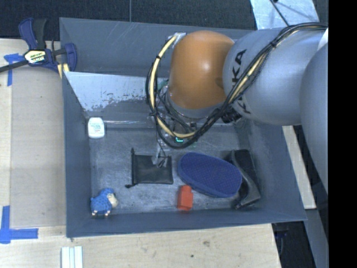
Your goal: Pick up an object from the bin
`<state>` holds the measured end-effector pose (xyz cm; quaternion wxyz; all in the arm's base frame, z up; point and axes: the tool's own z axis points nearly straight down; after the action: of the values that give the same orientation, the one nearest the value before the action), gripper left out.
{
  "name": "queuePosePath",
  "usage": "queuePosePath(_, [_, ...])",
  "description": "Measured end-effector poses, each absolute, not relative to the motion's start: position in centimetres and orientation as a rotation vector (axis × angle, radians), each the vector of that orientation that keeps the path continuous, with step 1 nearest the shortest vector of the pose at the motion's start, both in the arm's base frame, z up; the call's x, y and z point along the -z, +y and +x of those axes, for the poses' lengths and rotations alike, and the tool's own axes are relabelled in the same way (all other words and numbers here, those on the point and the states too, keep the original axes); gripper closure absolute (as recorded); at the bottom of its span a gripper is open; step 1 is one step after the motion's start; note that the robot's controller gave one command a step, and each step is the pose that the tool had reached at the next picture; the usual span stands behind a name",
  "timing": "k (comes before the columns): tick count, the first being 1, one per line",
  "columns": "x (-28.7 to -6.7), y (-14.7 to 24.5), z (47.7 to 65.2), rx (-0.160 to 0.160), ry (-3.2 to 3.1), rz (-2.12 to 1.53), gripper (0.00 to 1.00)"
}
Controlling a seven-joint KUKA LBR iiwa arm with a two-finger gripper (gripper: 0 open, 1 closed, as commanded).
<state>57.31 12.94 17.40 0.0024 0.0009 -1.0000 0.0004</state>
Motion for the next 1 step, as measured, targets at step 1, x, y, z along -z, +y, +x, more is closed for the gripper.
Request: queuePosePath(1, [-6.55,12.0,57.33,-0.001,-3.138,-0.005,0.0])
